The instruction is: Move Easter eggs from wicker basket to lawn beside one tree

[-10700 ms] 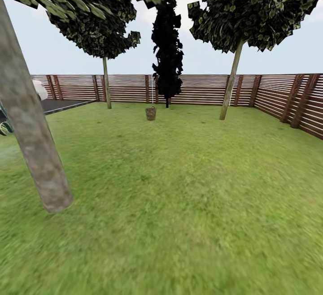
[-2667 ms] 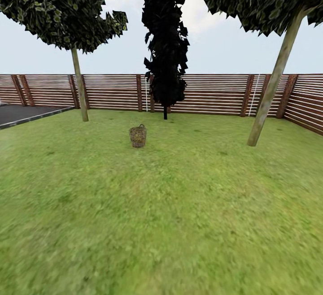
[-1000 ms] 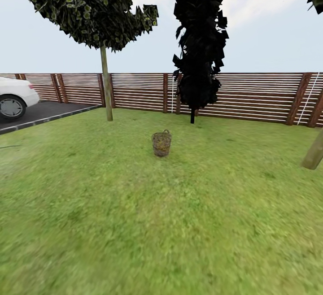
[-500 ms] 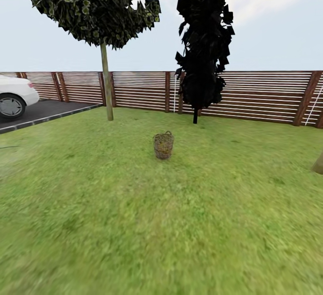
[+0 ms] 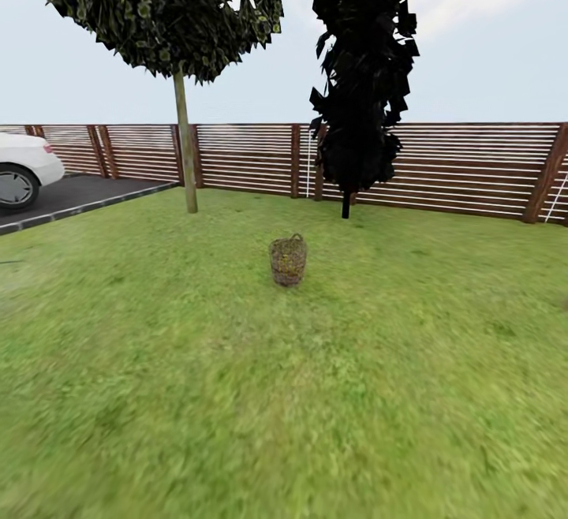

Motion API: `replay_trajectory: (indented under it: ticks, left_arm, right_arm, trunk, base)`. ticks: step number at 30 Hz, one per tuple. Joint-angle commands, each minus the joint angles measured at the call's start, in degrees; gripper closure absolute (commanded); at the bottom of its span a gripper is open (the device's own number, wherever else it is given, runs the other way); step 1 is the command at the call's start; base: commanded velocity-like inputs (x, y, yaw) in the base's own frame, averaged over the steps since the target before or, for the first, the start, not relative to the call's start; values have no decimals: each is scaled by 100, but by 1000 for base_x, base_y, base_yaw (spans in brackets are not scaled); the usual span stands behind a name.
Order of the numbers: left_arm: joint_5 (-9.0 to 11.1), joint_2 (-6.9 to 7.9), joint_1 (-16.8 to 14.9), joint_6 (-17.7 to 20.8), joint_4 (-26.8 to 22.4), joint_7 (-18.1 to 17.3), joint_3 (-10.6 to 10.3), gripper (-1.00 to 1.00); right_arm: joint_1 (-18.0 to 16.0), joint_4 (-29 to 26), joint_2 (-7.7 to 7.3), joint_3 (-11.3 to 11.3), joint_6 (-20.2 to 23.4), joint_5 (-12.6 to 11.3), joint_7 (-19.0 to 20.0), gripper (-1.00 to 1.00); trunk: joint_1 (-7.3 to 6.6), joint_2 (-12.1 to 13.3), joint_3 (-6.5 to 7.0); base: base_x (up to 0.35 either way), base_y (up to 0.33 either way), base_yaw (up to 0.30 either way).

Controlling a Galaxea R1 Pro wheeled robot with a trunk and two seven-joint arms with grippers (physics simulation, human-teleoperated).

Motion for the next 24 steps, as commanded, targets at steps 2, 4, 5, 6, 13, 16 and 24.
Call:
replay_trajectory:
  ticks: [2,4,5,6,13,16,24]
  left_arm:
    - [2,-1,1,4,-7,-2,31,-100]
    - [2,-1,-1,4,-4,-2,31,-100]
    - [2,-1,0,4,-3,-2,31,-100]
    - [2,-1,0,4,-5,-2,32,-100]
    - [2,0,0,4,-5,-2,31,-100]
    - [2,0,-2,4,-5,-2,31,-100]
    - [2,0,1,4,-7,-2,32,-100]
  right_arm:
    - [-2,3,0,-29,-22,-13,3,-100]
    - [-2,2,-1,-30,-22,-11,3,-100]
    - [-2,1,-2,-30,-22,-11,3,-100]
    - [-3,1,-2,-30,-22,-10,3,-100]
    - [-3,5,2,-32,-22,-12,3,-100]
    - [-2,8,4,-28,-22,-10,3,-100]
    - [-3,2,6,-18,-24,-9,10,-100]
  trunk:
    - [3,-2,-15]
    - [3,-2,-19]
    - [3,-2,-21]
    - [3,-2,-22]
    - [3,-2,-25]
    - [3,-2,-25]
    - [3,-2,-25]
  base:
    - [341,0,0]
    - [341,0,0]
    - [341,0,0]
    - [341,0,0]
    - [341,0,0]
    - [341,0,0]
    - [341,0,0]
